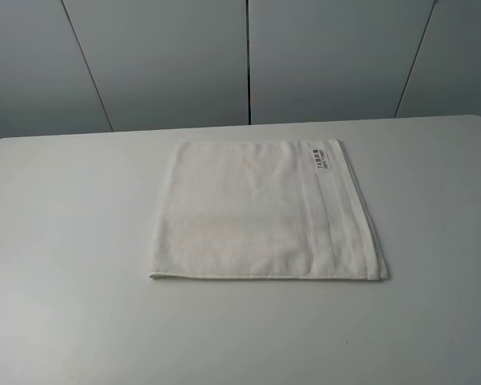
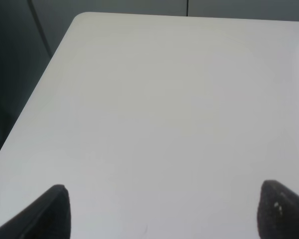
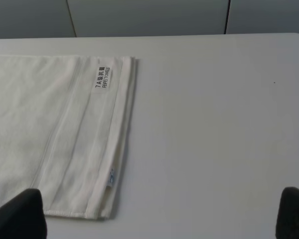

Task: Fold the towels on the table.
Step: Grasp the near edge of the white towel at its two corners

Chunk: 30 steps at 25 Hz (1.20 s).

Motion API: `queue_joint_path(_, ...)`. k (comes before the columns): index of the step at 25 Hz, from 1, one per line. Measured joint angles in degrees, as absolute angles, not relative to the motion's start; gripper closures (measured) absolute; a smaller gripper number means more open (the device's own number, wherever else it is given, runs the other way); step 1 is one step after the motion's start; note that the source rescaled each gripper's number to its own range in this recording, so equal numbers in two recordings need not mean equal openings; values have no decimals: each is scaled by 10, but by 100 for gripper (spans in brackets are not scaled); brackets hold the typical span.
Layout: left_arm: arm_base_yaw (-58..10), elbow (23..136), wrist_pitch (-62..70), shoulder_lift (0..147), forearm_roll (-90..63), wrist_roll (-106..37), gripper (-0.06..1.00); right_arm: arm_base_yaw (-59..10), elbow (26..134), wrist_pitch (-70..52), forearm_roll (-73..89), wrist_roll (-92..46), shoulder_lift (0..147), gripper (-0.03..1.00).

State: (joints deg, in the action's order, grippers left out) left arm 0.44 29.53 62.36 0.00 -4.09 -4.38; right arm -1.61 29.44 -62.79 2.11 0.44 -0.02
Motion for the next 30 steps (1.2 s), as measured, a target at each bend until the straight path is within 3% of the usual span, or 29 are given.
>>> queue_joint_path(30,4,295,624,0,-41,-44,-3,-16,294,-628,21,4,0,-3)
